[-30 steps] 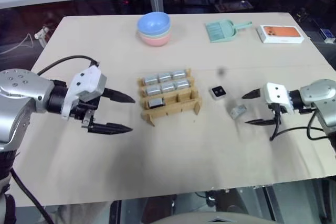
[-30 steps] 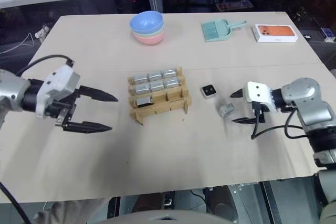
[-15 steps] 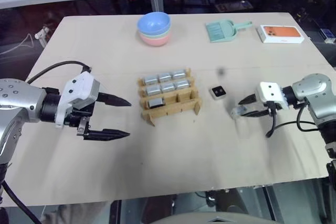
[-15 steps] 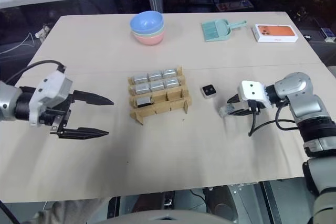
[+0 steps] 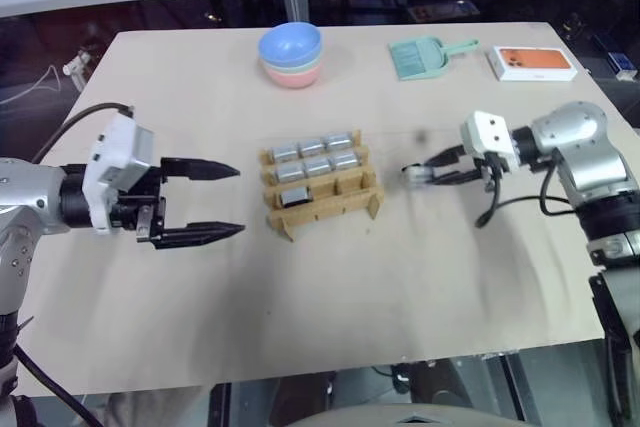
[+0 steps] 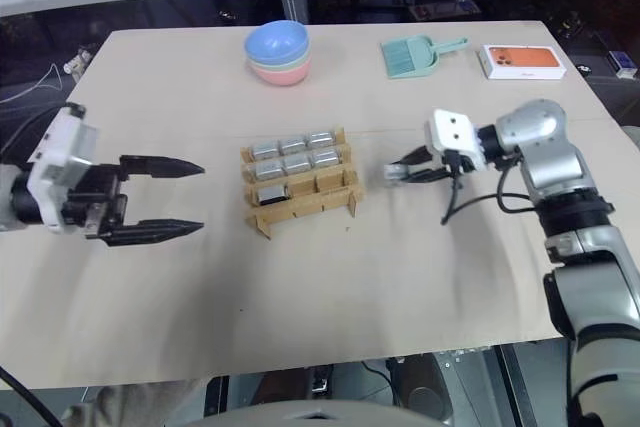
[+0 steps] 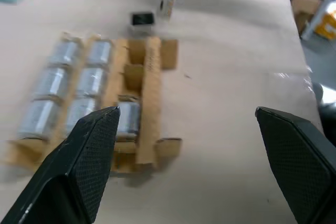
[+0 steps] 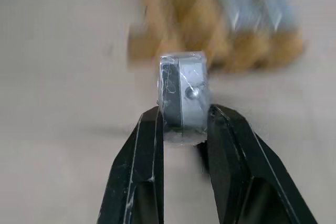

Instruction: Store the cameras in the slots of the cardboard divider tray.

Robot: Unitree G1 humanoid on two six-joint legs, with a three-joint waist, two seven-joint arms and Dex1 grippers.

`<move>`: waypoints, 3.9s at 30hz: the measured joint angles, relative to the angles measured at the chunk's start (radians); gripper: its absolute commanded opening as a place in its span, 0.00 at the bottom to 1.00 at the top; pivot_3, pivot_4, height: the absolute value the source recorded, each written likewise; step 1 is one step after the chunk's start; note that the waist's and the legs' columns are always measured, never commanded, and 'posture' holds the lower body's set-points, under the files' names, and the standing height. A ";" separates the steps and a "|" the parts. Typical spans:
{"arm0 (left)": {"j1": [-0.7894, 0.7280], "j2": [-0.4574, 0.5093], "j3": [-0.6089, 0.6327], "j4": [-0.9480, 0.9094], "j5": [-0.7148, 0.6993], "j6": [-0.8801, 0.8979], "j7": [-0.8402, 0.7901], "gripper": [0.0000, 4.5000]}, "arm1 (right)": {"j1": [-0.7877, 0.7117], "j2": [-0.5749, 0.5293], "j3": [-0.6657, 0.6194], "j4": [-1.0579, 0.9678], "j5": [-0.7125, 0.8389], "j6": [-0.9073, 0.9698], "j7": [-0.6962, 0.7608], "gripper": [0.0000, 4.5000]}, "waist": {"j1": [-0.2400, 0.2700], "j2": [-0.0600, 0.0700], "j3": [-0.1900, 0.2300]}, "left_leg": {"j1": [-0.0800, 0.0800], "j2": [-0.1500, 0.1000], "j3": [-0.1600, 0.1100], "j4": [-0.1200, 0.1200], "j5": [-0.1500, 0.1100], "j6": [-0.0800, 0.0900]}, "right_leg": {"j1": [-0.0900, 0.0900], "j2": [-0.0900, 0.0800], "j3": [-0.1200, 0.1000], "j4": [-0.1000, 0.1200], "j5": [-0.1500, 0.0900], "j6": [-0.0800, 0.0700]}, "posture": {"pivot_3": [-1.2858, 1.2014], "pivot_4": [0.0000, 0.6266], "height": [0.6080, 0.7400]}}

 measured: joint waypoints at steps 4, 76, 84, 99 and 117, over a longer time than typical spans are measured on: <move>-0.017 -0.014 0.011 0.022 -0.023 -0.002 0.004 0.95 | -0.080 0.108 0.036 -0.081 -0.007 0.176 -0.069 0.14 | 0.000 0.000 0.000 | 0.000 0.000 -0.001 0.000 0.000 0.000 | 0.000 0.000 -0.001 0.001 0.000 0.000 | 0.52 0.24 1.00; -0.032 -0.055 -0.021 0.065 -0.017 -0.042 0.078 0.95 | -0.083 0.340 0.240 -0.018 -0.275 0.083 -0.274 0.12 | -0.003 0.000 0.000 | -0.001 0.000 -0.002 -0.001 0.003 -0.006 | -0.001 -0.001 -0.003 0.000 0.000 0.000 | 0.52 0.24 1.00; -0.030 -0.059 -0.021 0.065 -0.018 -0.040 0.078 0.95 | -0.083 0.347 0.224 -0.016 -0.243 0.149 -0.258 0.12 | -0.004 0.000 0.000 | -0.001 0.000 -0.002 -0.002 0.003 -0.006 | -0.001 -0.001 -0.003 0.000 0.000 0.000 | 0.52 0.24 1.00; -0.029 -0.060 -0.021 0.065 -0.017 -0.040 0.077 0.95 | -0.104 0.361 0.225 -0.016 -0.221 0.297 -0.230 0.74 | -0.002 0.000 0.000 | -0.001 0.000 -0.002 -0.002 0.003 -0.005 | -0.001 -0.001 -0.003 0.000 0.000 0.000 | 0.52 0.24 1.00; -0.039 -0.060 -0.040 0.073 -0.014 -0.040 0.061 0.95 | 0.011 0.119 -0.017 -0.086 -0.116 0.263 -0.317 0.94 | 0.001 0.000 0.000 | -0.002 -0.001 -0.002 -0.002 0.001 -0.002 | -0.001 -0.001 -0.004 -0.001 0.000 0.000 | 0.52 0.24 1.00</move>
